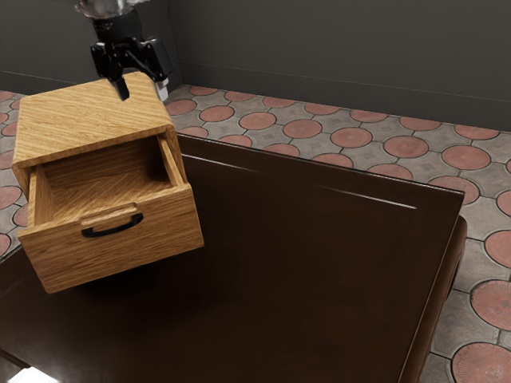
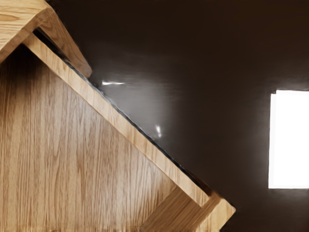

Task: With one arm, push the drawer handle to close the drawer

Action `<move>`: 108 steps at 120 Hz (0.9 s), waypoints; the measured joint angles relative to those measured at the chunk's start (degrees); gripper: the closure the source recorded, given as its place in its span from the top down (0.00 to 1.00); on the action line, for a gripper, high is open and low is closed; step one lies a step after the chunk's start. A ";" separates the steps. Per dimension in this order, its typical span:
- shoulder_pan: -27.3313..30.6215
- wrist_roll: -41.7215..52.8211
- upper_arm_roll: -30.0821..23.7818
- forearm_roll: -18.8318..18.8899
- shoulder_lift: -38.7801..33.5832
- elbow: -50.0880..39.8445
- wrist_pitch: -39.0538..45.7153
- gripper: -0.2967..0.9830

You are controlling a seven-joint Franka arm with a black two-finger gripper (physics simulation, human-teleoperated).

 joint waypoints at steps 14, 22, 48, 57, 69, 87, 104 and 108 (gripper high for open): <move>0.18 -1.47 -1.86 0.37 -3.29 -3.30 -0.45 0.77; 3.29 -2.87 -7.21 0.47 -20.67 -20.05 -0.45 0.77; 48.96 -10.15 -41.89 -19.85 -56.89 -50.25 -2.02 0.57; 51.26 -13.75 -42.04 -25.23 -59.84 -56.68 -2.17 0.50; 51.85 -17.89 -43.15 -29.26 -61.13 -60.38 -0.64 0.42; 52.11 -22.88 -46.03 -30.54 -59.91 -61.17 4.20 0.33; 52.69 -26.57 -44.10 -28.08 -53.82 -60.91 8.73 0.26; 52.78 -27.31 -43.88 -27.36 -52.20 -60.85 9.75 0.25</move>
